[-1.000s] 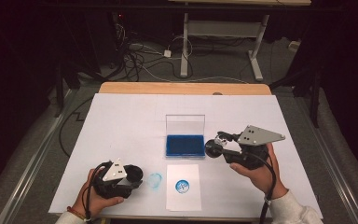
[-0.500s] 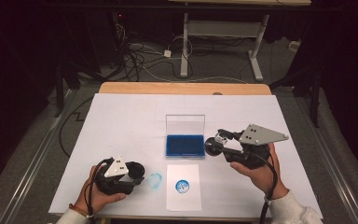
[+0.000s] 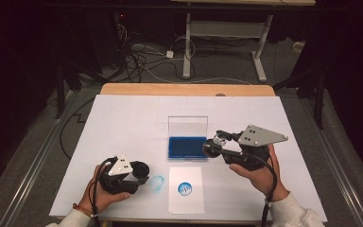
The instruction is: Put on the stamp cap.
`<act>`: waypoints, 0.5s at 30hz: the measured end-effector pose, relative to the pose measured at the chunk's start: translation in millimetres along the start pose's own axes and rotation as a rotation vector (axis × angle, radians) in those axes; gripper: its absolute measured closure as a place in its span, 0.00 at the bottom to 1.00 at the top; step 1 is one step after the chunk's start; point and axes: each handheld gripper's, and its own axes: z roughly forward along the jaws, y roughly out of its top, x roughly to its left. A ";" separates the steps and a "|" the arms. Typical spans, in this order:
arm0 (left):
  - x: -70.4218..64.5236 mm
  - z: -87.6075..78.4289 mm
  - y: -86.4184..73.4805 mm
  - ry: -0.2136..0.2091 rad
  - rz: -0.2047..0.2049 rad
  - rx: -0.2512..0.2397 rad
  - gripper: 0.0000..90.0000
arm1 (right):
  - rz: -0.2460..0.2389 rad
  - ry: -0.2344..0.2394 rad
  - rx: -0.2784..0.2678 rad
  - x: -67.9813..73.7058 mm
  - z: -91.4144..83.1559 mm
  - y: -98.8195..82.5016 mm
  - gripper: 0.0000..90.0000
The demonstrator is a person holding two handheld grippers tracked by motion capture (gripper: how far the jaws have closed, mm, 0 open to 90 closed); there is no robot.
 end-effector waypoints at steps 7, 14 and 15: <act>-0.6 2.0 2.9 0.000 0.008 0.001 0.41 | -0.008 0.006 0.000 2.1 1.3 1.2 0.64; -0.8 3.0 5.7 -0.001 0.015 -0.003 0.41 | -0.014 0.012 -0.001 4.2 2.8 2.3 0.64; -0.8 3.0 5.9 -0.002 0.014 -0.003 0.41 | -0.016 0.014 -0.001 4.5 3.1 2.4 0.64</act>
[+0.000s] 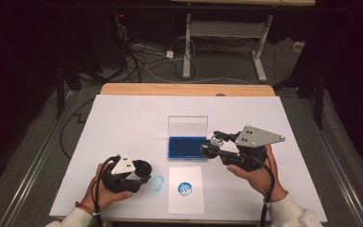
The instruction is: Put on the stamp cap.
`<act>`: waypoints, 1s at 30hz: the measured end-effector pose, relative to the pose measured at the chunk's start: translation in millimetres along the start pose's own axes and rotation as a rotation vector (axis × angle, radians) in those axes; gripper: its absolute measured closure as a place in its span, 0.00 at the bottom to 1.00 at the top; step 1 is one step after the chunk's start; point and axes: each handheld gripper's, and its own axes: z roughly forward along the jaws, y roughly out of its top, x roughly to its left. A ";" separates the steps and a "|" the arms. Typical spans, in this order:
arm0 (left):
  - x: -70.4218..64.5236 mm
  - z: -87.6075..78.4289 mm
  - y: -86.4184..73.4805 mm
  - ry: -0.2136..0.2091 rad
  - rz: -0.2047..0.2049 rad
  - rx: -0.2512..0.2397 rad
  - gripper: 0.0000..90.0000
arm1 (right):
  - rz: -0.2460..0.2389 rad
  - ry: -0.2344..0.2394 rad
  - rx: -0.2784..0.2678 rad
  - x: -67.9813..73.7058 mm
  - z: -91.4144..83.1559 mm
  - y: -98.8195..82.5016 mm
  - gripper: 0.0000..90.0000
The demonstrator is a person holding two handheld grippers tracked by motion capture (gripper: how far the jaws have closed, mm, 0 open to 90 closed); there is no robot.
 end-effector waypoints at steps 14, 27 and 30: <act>-0.8 1.1 7.3 -0.003 0.013 -0.016 0.41 | -0.004 0.012 0.001 4.1 3.6 1.9 0.64; -1.4 3.7 14.6 -0.008 0.009 -0.034 0.41 | -0.010 0.028 0.005 9.0 10.1 3.5 0.64; -2.4 5.8 16.6 -0.006 0.012 -0.036 0.41 | -0.011 0.031 0.007 10.4 12.3 3.9 0.64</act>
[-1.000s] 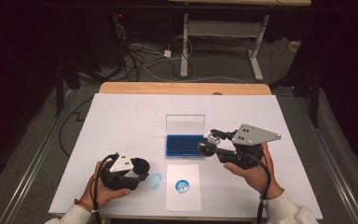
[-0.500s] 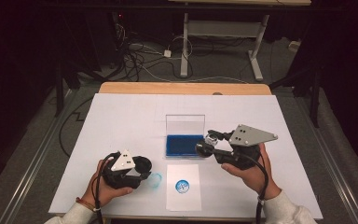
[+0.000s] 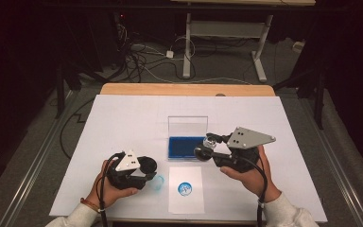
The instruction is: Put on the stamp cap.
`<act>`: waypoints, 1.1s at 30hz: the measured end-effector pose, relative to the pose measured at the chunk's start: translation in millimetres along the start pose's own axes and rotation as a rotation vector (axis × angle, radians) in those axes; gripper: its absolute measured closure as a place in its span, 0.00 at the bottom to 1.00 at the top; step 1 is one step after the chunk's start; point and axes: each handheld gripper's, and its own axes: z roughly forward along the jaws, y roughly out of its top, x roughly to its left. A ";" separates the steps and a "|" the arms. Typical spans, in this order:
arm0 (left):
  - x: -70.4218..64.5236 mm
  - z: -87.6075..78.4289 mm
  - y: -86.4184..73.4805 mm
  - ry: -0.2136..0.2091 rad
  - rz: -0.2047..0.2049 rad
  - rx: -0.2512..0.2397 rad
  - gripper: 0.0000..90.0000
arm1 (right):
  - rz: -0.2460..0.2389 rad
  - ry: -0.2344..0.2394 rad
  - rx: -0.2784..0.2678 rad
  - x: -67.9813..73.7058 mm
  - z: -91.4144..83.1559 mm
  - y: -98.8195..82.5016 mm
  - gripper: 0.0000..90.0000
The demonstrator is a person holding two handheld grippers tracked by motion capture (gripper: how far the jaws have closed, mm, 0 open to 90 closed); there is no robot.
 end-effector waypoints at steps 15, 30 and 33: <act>-2.8 9.4 18.4 -0.031 0.009 -0.047 0.41 | -0.013 0.037 0.008 10.3 15.4 3.0 0.64; -22.8 21.8 40.8 -0.117 0.013 -0.100 0.41 | -0.023 0.102 0.011 27.7 34.8 5.4 0.64; -27.9 24.1 43.9 -0.136 0.027 -0.104 0.41 | -0.019 0.112 0.005 29.7 36.8 6.4 0.64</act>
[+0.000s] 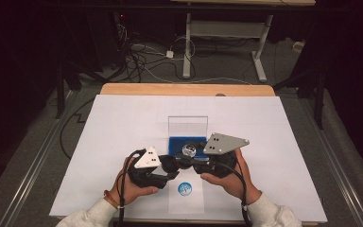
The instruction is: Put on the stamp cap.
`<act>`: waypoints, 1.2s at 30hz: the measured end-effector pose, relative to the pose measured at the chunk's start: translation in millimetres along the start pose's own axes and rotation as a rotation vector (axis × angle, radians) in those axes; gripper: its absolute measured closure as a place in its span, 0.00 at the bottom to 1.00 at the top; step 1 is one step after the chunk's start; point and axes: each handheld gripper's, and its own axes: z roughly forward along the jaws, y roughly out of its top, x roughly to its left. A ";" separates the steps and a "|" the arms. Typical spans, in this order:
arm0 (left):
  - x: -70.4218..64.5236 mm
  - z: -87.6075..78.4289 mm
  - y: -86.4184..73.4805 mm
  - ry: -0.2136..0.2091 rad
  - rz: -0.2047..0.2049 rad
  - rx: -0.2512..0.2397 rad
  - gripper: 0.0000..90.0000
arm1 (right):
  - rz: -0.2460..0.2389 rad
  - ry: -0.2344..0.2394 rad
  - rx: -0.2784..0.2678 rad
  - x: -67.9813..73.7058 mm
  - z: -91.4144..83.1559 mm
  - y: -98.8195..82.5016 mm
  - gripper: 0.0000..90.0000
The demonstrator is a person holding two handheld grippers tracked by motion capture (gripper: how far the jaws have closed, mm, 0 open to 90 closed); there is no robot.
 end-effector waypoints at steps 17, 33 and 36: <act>-10.1 5.1 10.5 -0.022 0.029 -0.029 0.41 | 0.010 0.049 0.006 7.0 7.6 -1.0 0.64; -12.8 3.6 11.9 -0.037 0.047 -0.040 0.41 | 0.005 0.059 0.021 8.0 11.0 -3.8 0.64; -14.8 2.4 12.3 -0.014 0.061 -0.035 0.41 | 0.010 0.063 0.020 7.6 11.0 -4.6 0.64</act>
